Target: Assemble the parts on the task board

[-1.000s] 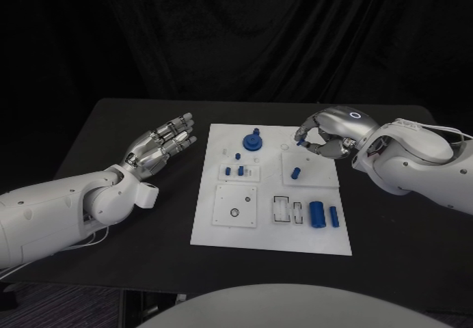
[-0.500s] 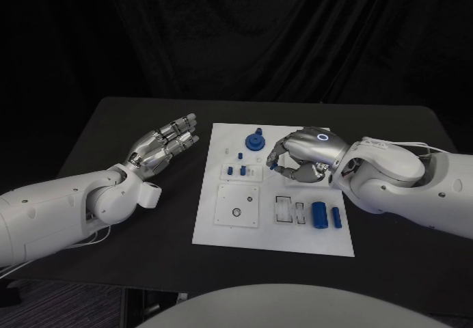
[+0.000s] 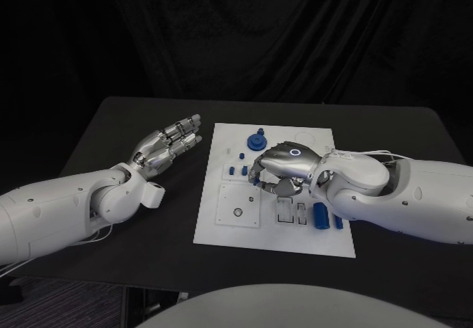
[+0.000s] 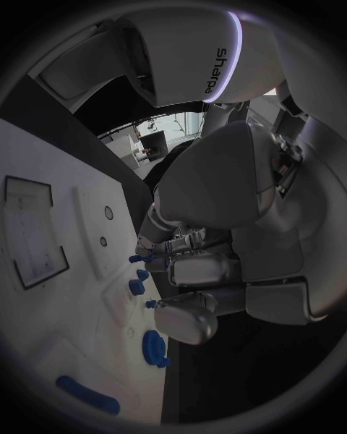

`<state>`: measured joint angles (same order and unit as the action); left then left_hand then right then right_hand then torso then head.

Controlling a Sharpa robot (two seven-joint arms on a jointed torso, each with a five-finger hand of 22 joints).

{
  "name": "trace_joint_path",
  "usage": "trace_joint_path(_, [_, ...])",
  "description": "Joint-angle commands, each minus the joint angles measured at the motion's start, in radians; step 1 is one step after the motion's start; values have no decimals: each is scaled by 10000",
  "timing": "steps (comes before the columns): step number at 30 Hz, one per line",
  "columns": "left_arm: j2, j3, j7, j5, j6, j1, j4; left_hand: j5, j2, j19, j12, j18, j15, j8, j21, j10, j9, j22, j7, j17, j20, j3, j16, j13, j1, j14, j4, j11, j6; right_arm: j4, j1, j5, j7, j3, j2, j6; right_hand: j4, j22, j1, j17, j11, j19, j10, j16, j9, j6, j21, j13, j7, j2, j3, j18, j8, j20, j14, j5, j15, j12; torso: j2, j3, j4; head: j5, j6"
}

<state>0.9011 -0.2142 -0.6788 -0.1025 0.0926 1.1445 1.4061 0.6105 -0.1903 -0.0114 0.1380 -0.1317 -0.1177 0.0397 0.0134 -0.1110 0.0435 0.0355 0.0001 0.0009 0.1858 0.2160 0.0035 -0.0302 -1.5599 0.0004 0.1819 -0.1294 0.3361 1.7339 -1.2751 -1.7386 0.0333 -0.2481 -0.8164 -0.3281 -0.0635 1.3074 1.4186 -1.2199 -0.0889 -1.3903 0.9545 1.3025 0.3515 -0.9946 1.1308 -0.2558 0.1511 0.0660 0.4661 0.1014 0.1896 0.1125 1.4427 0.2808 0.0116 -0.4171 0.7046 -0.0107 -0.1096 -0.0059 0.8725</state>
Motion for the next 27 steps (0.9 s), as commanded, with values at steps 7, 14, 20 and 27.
trace_joint_path(7, [-80,9,-858,-119,9,-20,-29,-59,-55,12,-84,-54,44,22,-59,42,-4,-10,-41,-9,-65,43,-35,15,72,-4,5,29,-16,-143,148,-358,91,4,249,453,-58,1452,84,31,-12,-64,107,16,4,59,22,-6,6,79,-37,-111,-87,-19,16,26,-30,29,-4,-5,3,61,1])
trace_joint_path(14, [-110,9,-815,-119,42,-38,-68,-62,-75,10,-87,-48,27,21,-57,47,-5,-2,-31,-9,-53,30,-35,15,68,-4,3,24,-20,-211,259,-365,148,5,339,529,-60,1451,82,39,-11,-62,135,10,4,59,22,-1,8,92,-46,-111,-97,-18,11,2,-29,32,-1,-2,-2,91,1])
trace_joint_path(20, [-145,9,-771,-119,130,-84,-92,-46,-107,8,-90,-38,-5,20,-54,58,-6,3,-18,-9,-29,-4,-35,15,38,-4,-22,10,-21,-267,343,-366,149,5,414,530,-64,1448,86,63,-8,-57,154,-8,5,58,13,2,6,98,-48,-109,-102,-18,2,-6,-30,32,-1,-8,26,133,1])
trace_joint_path(27, [-151,9,-769,-119,158,-155,-113,-42,-120,8,-68,-35,-21,23,-53,41,-4,2,-17,-9,-17,-21,-35,9,24,-4,-36,2,-11,-314,400,-367,169,5,442,586,-76,1442,102,76,-9,-45,186,-18,-6,95,-5,15,13,108,-43,-104,-145,-19,-7,-6,-32,45,-6,6,7,111,1])
